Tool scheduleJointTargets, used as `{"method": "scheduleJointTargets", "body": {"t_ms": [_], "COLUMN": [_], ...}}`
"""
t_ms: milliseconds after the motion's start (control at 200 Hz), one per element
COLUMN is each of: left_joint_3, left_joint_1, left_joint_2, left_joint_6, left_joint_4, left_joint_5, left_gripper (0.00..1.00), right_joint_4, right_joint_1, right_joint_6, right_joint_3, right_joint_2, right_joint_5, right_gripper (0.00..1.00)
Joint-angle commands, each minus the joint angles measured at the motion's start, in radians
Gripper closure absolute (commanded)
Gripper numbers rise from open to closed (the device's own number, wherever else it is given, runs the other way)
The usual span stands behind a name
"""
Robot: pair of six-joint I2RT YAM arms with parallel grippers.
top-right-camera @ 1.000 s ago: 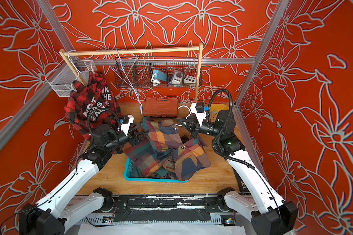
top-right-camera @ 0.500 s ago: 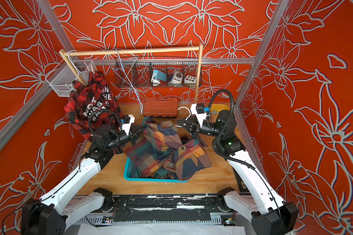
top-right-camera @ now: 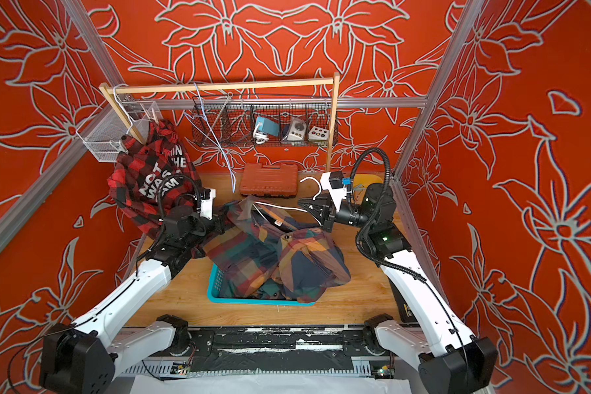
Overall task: Remove the clothespins securing long-sleeve shirts to the hanger
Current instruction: Remove the long-sleeve shirt from the hanger.
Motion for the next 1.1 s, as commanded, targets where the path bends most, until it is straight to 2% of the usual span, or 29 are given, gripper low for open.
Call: {"method": "scheduleJointTargets", "body": {"t_ms": [0,370,455,610,645,691,711,756,771,781,901,976,1096], "left_joint_3": [-0.023,-0.104,-0.111,-0.117,-0.111,-0.093,-0.082,-0.057,-0.047,-0.041,0.060,0.132,0.224], "left_joint_1": [0.023,0.024,0.022,0.015,0.012,0.006,0.002,-0.010,-0.015,-0.018,-0.046,-0.054,-0.076], "left_joint_2": [-0.017,-0.139,-0.164,-0.234,-0.250,-0.271,-0.280,-0.305,-0.314,-0.320,-0.374,-0.377,-0.328], "left_joint_6": [-0.081,-0.109,-0.110,-0.035,-0.010,0.007,0.011,0.020,0.025,0.030,0.119,0.189,0.281], "left_joint_4": [-0.096,-0.240,-0.237,-0.220,-0.226,-0.239,-0.249,-0.268,-0.275,-0.281,-0.390,-0.440,-0.452], "left_joint_5": [-0.125,-0.147,-0.099,0.102,0.172,0.262,0.293,0.346,0.358,0.363,0.290,0.266,0.334], "left_gripper": [1.00,1.00,1.00,1.00,0.83,0.48,0.35,0.18,0.06,0.03,0.02,0.09,0.16], "right_joint_4": [-0.020,-0.021,-0.017,-0.010,-0.024,-0.054,-0.068,-0.089,-0.091,-0.093,-0.090,-0.110,-0.147], "right_joint_1": [-0.022,-0.065,-0.068,-0.062,-0.055,-0.038,-0.031,-0.014,-0.011,-0.008,0.007,0.022,0.067], "right_joint_6": [-0.005,0.005,0.011,0.013,-0.002,-0.029,-0.041,-0.061,-0.065,-0.066,-0.070,-0.091,-0.132], "right_joint_3": [-0.007,-0.012,-0.012,0.000,0.007,0.018,0.022,0.028,0.029,0.030,0.024,0.026,0.040], "right_joint_2": [-0.034,-0.063,-0.065,-0.046,-0.040,-0.027,-0.022,-0.011,-0.008,-0.005,0.018,0.028,0.049], "right_joint_5": [-0.041,-0.080,-0.086,-0.099,-0.111,-0.121,-0.122,-0.123,-0.122,-0.122,-0.125,-0.132,-0.135], "right_gripper": [1.00,1.00,1.00,1.00,1.00,1.00,1.00,1.00,1.00,1.00,1.00,1.00,1.00]}}
